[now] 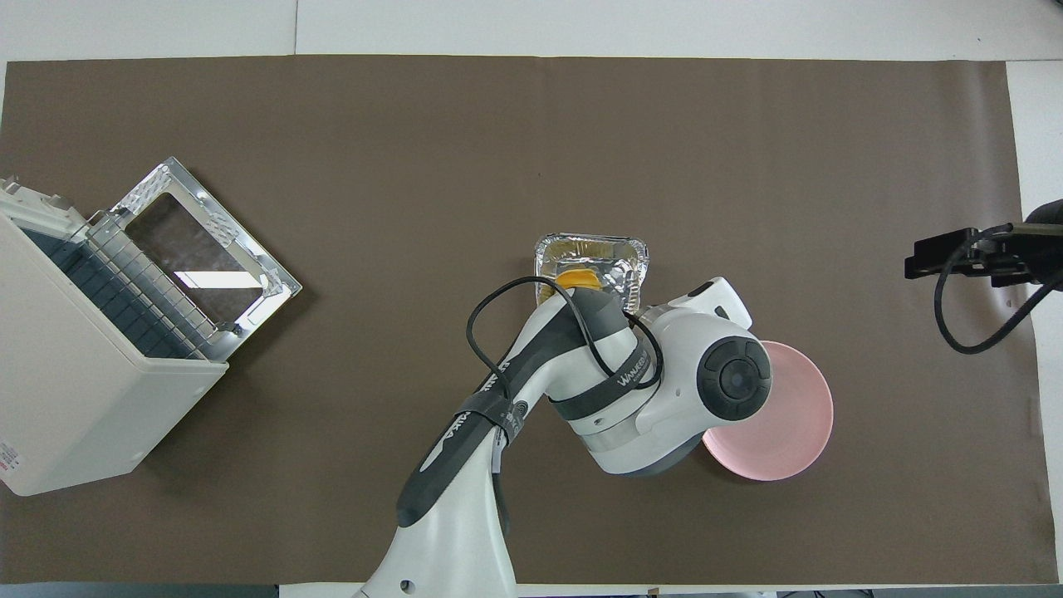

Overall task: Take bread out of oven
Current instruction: 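Set the foil tray down with the left gripper while the right gripper approaches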

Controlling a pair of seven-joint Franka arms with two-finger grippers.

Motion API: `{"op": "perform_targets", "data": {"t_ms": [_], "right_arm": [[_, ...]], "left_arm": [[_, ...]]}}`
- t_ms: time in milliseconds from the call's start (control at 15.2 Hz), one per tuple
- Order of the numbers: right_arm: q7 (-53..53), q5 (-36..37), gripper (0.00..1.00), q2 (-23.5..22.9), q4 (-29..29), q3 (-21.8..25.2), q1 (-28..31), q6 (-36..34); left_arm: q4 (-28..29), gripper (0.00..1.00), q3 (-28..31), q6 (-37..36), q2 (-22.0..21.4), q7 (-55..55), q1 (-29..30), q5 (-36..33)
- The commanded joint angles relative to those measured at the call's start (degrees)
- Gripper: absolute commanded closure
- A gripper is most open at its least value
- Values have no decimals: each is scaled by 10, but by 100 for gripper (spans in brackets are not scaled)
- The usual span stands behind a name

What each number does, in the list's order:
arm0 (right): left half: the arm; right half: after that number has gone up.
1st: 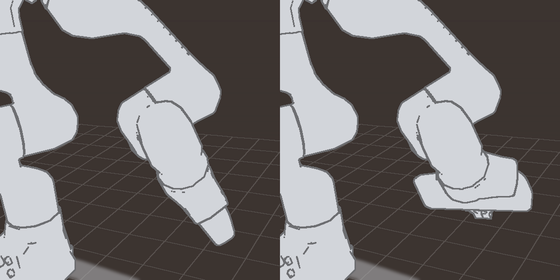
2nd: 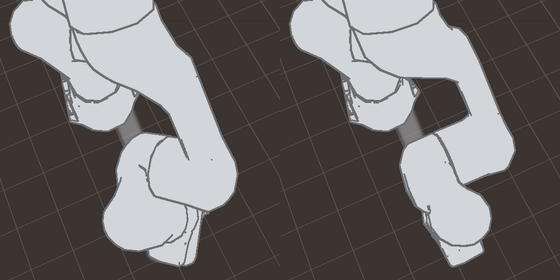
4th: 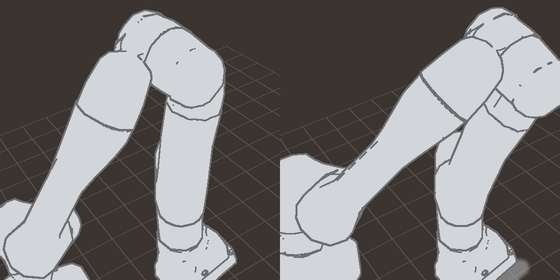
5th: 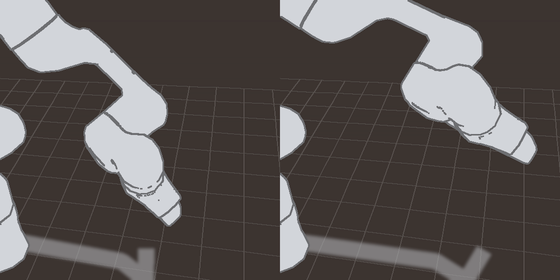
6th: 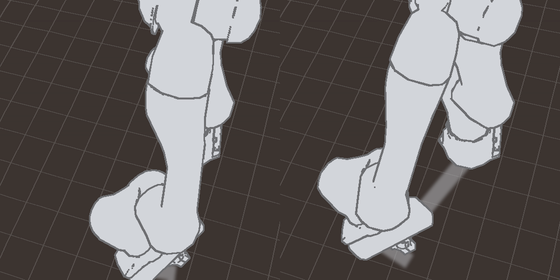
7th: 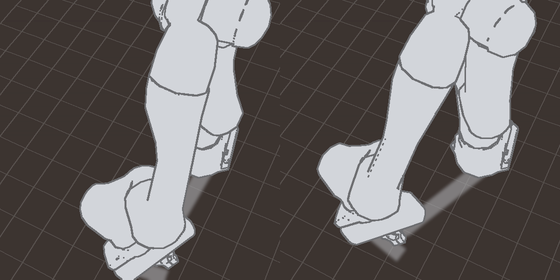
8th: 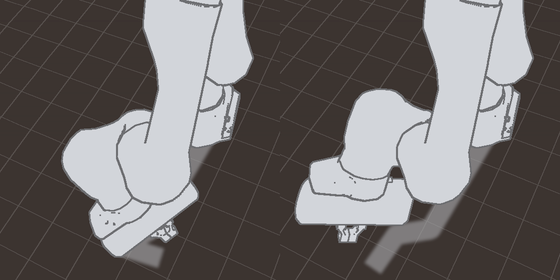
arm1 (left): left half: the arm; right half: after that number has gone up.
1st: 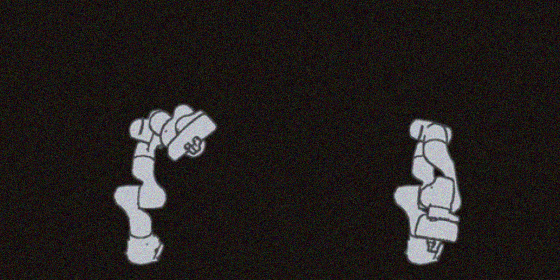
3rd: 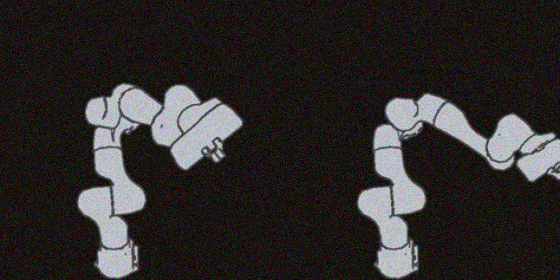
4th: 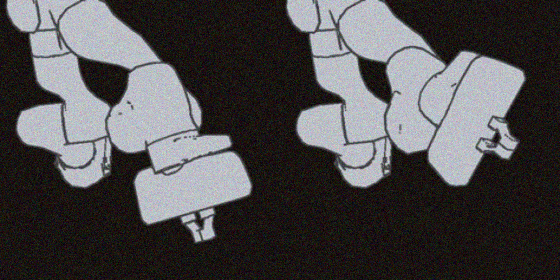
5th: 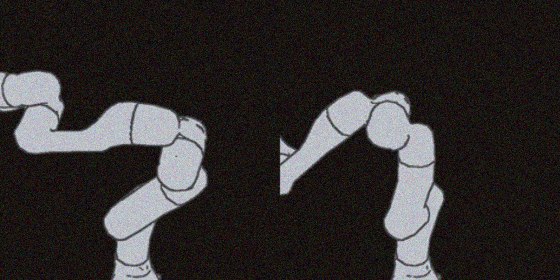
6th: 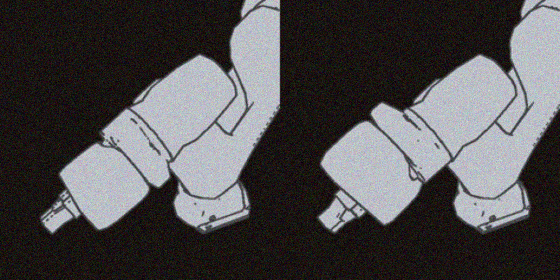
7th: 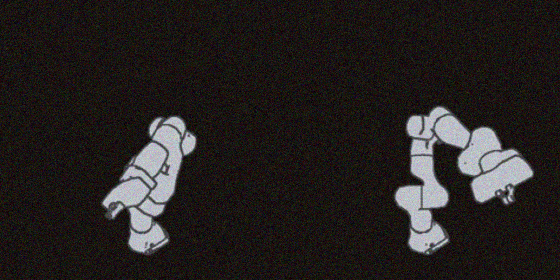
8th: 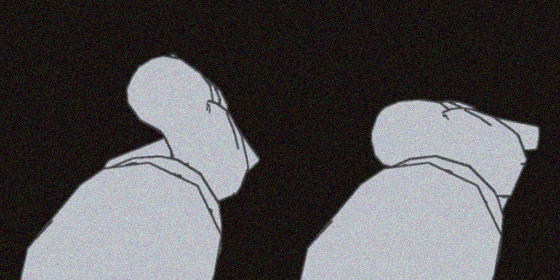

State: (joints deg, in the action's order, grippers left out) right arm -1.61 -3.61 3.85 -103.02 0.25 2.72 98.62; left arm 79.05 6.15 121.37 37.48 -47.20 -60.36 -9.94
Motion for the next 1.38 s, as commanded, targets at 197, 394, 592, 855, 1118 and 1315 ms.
{"op": "perform_targets", "data": {"t_ms": [197, 394, 592, 855, 1118, 1315], "right_arm": [[-22, -8, 0, -44, -7, -4, -43, 60], [-23, -4, 0, -64, -4, -4, -62, 83], [-23, -2, 0, -74, -4, -4, -63, 87], [-22, -2, 0, -85, -6, -4, -77, 100], [-88, -2, 0, -100, -9, -4, -132, 110], [-144, -3, 0, -108, -49, -4, -169, 153]], "left_arm": [[2, 67, 11, 39, 12, -41, -8, -16], [1, 0, 13, 41, 11, -38, -9, -12], [-47, 0, 14, -4, 10, -29, 31, 14], [-91, 0, 15, -69, -32, 16, 109, 97], [-46, 0, 16, -128, -119, 172, 205, 124], [-37, 0, 16, -184, -159, 307, 300, 124]]}}
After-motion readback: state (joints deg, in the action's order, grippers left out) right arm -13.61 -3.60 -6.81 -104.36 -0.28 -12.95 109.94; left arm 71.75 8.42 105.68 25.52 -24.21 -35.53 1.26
